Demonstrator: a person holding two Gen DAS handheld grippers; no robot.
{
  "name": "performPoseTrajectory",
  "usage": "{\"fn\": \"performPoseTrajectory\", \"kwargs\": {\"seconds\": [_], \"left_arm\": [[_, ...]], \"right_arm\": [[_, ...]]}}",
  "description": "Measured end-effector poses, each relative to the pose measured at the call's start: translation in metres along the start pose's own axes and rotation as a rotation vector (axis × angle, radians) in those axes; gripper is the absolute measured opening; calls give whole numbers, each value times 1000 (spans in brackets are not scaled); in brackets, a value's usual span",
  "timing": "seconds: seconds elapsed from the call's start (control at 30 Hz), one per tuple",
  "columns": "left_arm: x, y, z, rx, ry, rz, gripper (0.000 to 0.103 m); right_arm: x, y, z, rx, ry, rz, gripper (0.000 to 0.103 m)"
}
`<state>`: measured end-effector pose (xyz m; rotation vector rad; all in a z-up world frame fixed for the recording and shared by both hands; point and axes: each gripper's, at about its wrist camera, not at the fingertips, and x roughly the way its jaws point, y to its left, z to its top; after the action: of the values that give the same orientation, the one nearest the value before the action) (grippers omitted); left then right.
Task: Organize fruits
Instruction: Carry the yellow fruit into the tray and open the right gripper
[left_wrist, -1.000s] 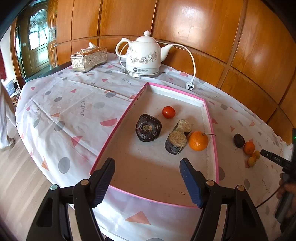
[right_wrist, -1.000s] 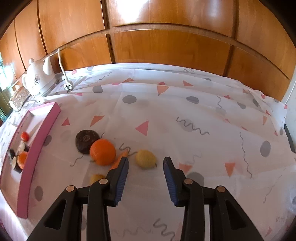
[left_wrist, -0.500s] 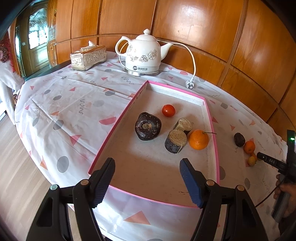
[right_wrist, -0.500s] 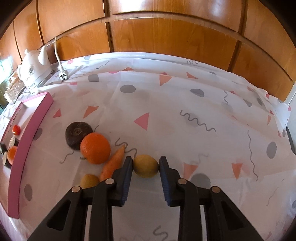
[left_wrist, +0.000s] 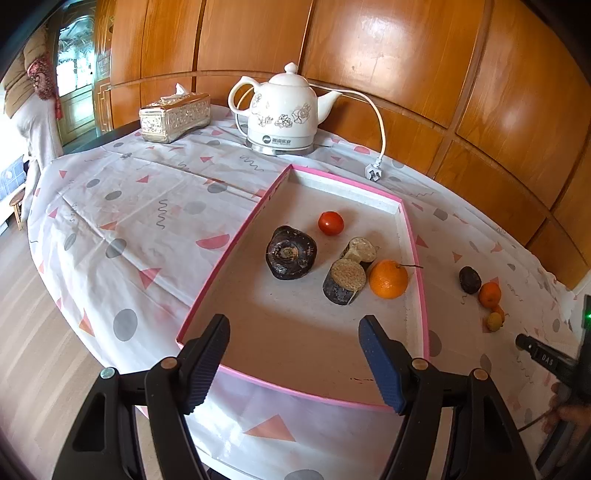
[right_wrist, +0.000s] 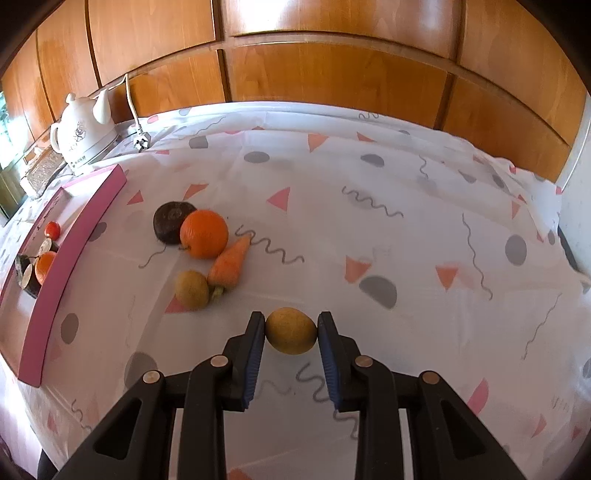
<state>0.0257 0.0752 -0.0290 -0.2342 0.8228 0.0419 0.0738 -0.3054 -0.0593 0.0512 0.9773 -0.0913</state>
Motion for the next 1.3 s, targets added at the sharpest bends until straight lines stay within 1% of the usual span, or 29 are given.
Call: {"fn": "performPoseTrajectory", "kwargs": {"seconds": [0.27, 0.6, 0.77, 0.93, 1.17, 1.3], "left_arm": [[-7, 3, -1, -10, -10, 11, 73], [-15, 2, -2, -8, -21, 14, 74], [-16, 4, -2, -17, -27, 7, 74], [-15, 6, -2, -27, -24, -2, 74], [-13, 13, -1, -52, -28, 5, 74], [-14, 20, 0, -78, -39, 14, 74]], "right_arm": [[3, -12, -10, 66, 8, 21, 29], [-3, -11, -16, 61, -5, 16, 29], [-14, -1, -21, 25, -25, 42, 29], [-25, 18, -22, -23, -35, 131, 29], [-33, 73, -22, -164, -18, 272, 29], [-39, 107, -16, -223, -15, 364, 29]]}}
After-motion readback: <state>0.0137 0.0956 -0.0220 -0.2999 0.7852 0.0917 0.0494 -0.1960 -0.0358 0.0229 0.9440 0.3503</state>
